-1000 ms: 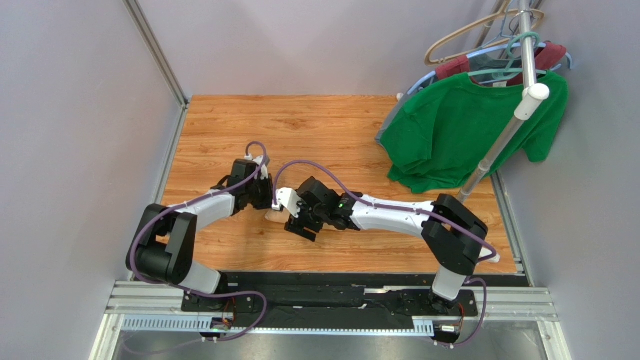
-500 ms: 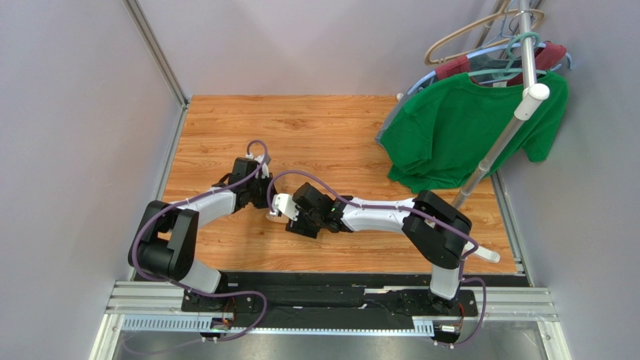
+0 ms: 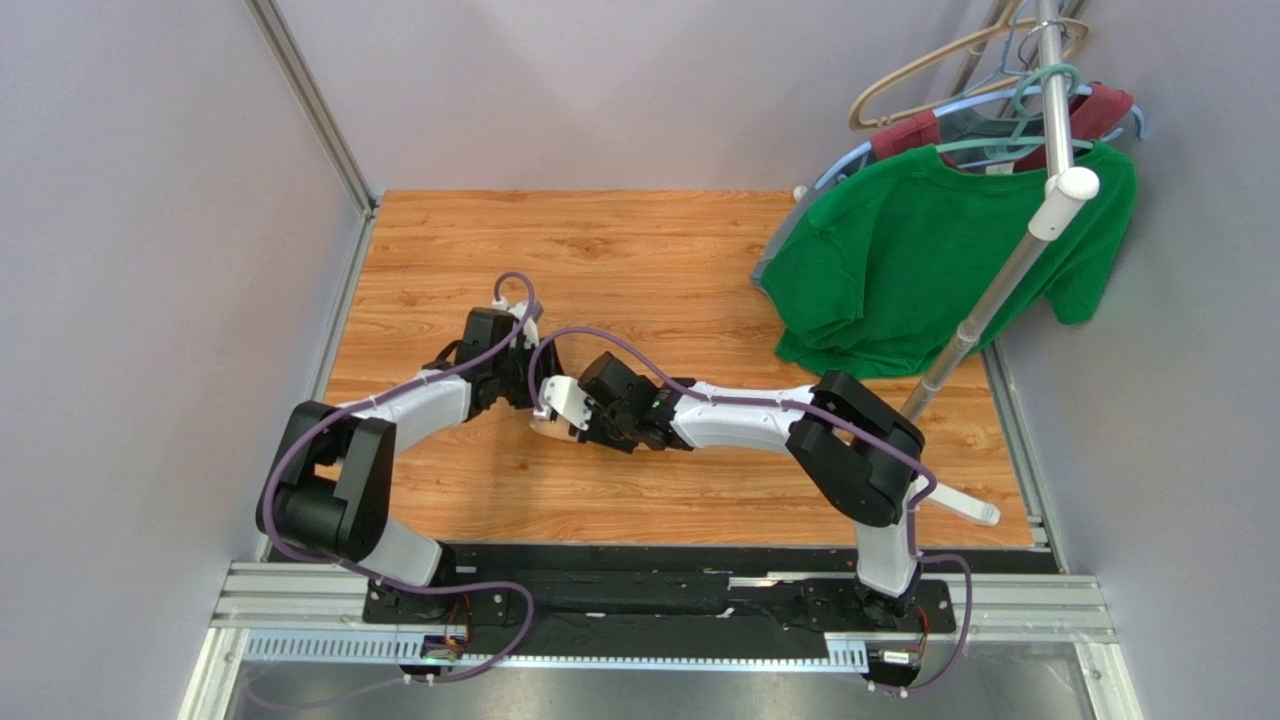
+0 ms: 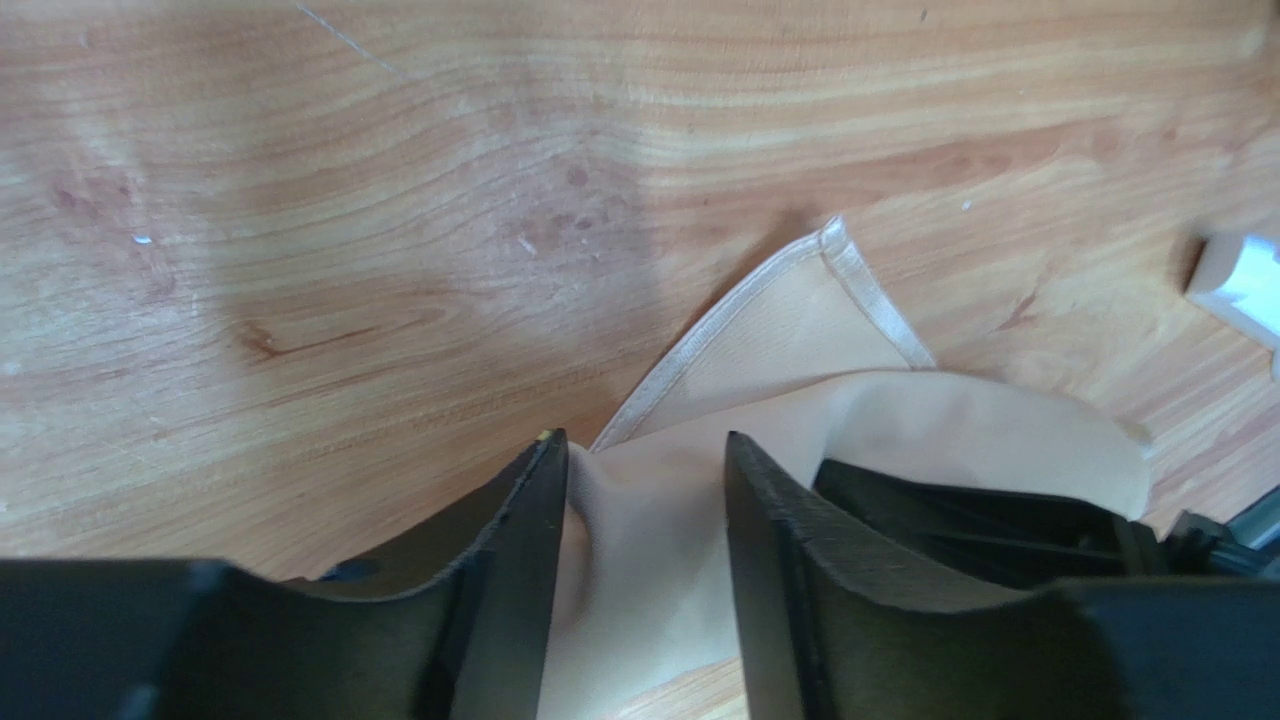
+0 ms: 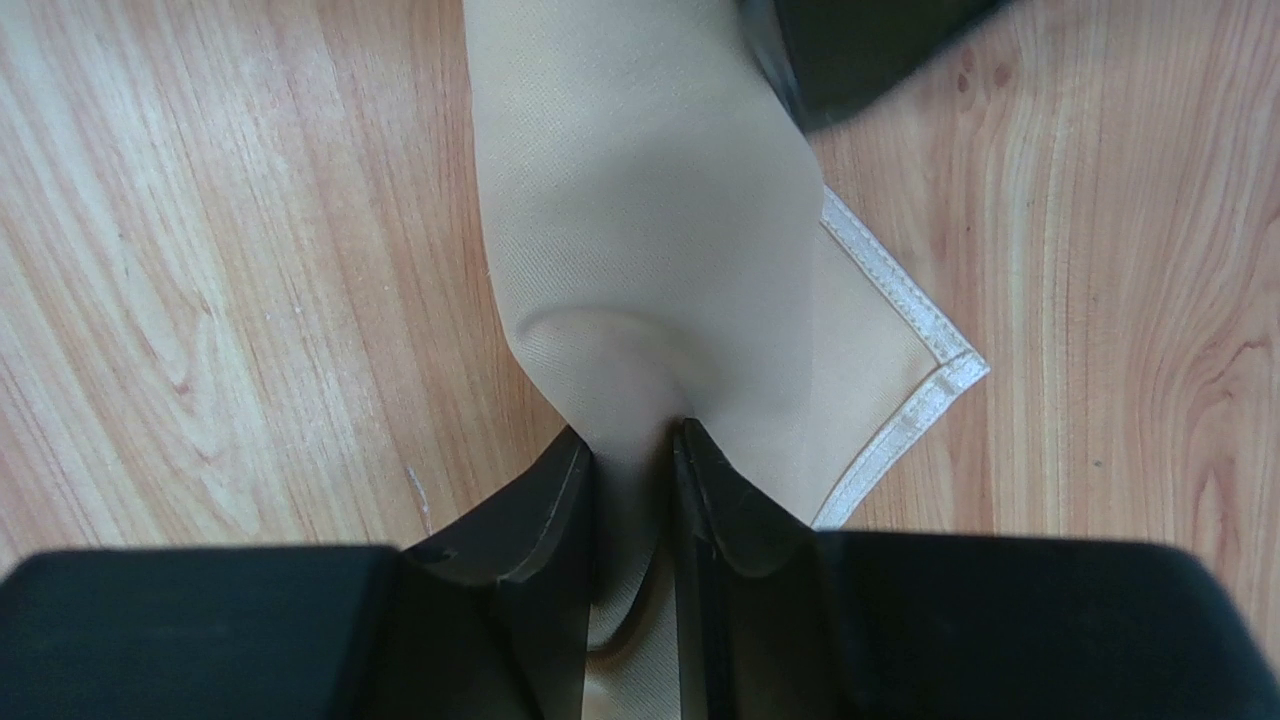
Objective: Fold the napkin, place the utensils inside, and roll it up
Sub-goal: Roll the napkin with the utensil
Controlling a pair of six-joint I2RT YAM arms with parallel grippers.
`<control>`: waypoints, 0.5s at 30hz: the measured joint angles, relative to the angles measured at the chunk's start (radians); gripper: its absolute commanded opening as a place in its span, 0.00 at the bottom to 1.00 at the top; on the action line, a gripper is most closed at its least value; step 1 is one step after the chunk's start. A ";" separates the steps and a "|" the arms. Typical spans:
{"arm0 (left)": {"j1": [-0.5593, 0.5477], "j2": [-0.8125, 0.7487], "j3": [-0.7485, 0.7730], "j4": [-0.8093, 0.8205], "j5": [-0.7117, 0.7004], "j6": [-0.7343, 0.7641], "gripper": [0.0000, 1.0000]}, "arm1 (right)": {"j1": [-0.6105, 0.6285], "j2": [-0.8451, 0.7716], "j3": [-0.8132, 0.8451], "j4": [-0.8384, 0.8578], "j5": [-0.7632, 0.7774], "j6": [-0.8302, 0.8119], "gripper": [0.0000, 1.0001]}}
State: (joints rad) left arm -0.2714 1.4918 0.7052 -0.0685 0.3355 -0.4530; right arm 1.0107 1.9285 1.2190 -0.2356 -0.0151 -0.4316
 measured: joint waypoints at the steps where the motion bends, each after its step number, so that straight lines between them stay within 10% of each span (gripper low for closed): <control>1: 0.000 -0.005 0.006 -0.004 -0.009 -0.004 0.59 | -0.004 0.000 0.002 -0.006 -0.010 0.005 0.23; 15: 0.029 -0.195 -0.070 0.048 -0.106 -0.039 0.61 | -0.116 0.000 0.047 -0.138 -0.259 0.124 0.22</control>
State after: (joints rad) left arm -0.2424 1.2968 0.6350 -0.0204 0.2291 -0.4919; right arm 0.8944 1.9285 1.2655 -0.3740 -0.2745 -0.3073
